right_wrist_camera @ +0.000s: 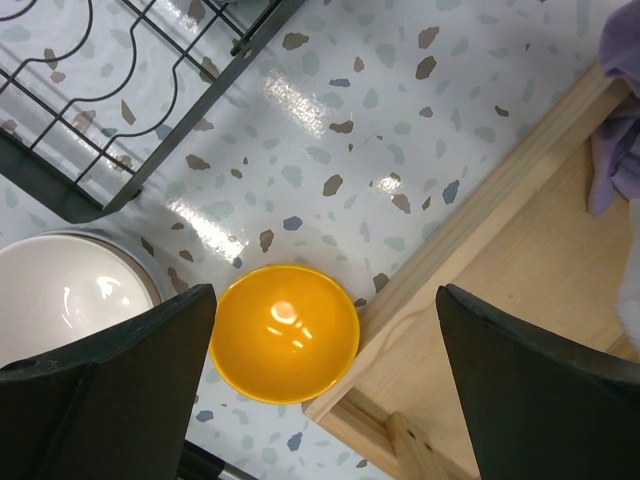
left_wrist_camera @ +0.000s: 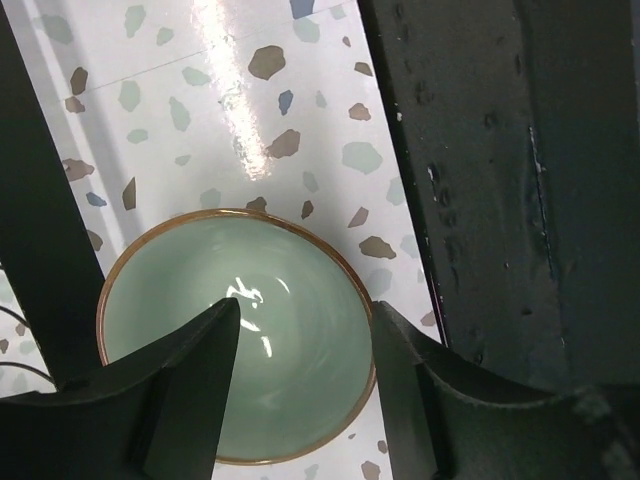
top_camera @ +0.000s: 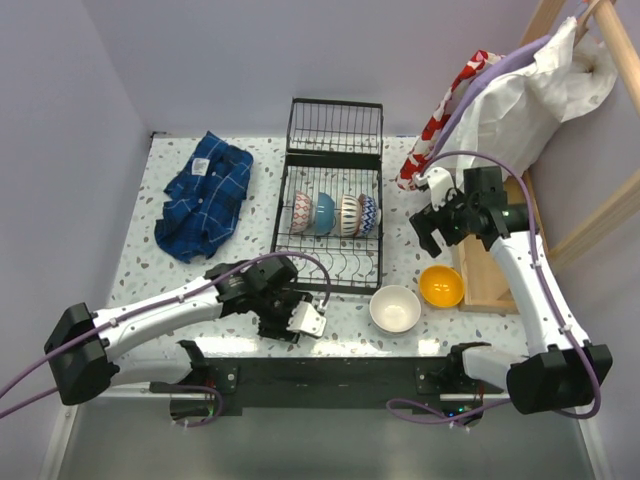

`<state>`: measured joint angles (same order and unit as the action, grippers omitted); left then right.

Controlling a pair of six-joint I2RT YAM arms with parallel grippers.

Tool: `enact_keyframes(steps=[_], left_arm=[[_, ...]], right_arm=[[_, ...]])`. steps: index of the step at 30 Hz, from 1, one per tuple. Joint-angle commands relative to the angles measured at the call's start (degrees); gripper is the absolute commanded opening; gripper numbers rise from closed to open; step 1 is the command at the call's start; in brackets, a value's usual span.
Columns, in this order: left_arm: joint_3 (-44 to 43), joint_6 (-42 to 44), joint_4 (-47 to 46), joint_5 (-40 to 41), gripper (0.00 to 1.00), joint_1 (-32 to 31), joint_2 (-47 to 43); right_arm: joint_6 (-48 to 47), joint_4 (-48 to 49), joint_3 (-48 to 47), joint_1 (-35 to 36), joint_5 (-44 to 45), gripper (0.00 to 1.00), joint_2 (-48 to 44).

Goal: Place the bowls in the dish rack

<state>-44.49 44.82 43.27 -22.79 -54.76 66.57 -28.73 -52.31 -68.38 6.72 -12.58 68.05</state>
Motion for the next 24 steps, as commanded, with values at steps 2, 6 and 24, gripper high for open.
enact_keyframes(steps=[2,6,24], left_arm=[[2.1,-9.2,-7.5,1.7,0.59,-0.4,1.0],[3.5,-12.9,-8.2,0.5,0.57,-0.7,1.5],[-0.8,-12.7,3.1,4.3,0.67,-5.5,-0.2]], right_arm=[[2.1,0.5,-3.7,0.0,-2.2,0.96,-1.7],[2.6,0.9,-3.2,-0.1,-2.5,0.96,-2.5],[2.2,-0.3,0.1,0.0,-1.6,0.96,-4.8]])
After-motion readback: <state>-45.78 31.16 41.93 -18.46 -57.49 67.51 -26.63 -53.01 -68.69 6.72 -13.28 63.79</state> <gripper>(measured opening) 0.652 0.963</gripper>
